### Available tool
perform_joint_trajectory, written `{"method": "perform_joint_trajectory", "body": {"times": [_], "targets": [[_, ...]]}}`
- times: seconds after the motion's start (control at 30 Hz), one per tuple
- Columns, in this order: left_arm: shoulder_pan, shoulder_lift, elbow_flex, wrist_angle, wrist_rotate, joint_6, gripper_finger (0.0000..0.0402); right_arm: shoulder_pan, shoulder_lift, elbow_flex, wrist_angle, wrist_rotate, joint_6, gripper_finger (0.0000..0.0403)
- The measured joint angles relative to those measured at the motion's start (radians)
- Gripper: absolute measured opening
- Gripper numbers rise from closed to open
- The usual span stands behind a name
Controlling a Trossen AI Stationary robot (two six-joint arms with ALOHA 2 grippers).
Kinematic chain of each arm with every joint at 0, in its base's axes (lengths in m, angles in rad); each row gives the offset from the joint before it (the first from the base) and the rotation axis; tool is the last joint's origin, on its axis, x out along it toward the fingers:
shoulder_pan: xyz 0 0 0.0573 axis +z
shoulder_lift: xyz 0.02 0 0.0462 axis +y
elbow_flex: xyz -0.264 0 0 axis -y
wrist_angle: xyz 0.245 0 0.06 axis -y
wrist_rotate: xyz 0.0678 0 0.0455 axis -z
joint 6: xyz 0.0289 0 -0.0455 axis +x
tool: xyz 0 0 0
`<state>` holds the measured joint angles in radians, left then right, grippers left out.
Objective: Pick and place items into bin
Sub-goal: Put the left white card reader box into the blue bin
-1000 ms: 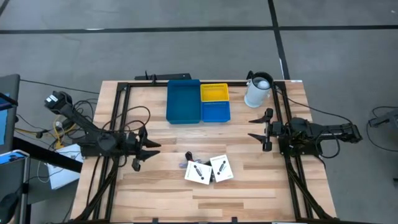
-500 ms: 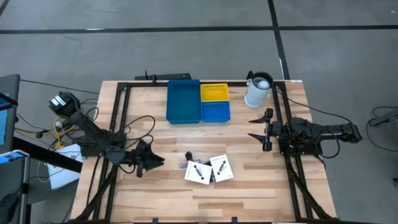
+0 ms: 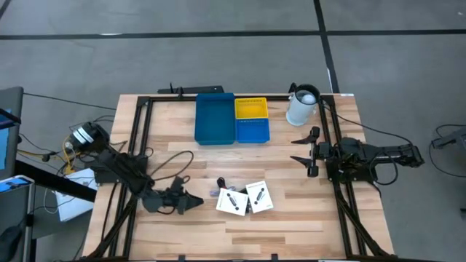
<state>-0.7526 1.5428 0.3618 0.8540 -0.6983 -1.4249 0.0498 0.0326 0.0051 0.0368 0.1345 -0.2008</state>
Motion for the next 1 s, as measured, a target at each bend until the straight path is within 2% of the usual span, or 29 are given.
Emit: {"method": "perform_joint_trajectory", "body": {"times": [0.23,0.4,0.53,1.0], "targets": [[0.007,0.142,0.140,-0.019,0.044,-0.114,0.0126,0.000,0.000,0.000,0.000,0.000,0.000,0.0260],[0.005,0.147,0.181,-0.192,0.058,-0.245,0.0126,0.000,0.000,0.000,0.000,0.000,0.000,0.0260],[0.005,0.147,0.185,-0.250,0.071,-0.314,0.0126,0.000,0.000,0.000,0.000,0.000,0.000,0.0260],[0.005,0.146,0.185,-0.310,0.064,-0.313,0.0130,0.000,0.000,0.000,0.000,0.000,0.000,0.0260]]}}
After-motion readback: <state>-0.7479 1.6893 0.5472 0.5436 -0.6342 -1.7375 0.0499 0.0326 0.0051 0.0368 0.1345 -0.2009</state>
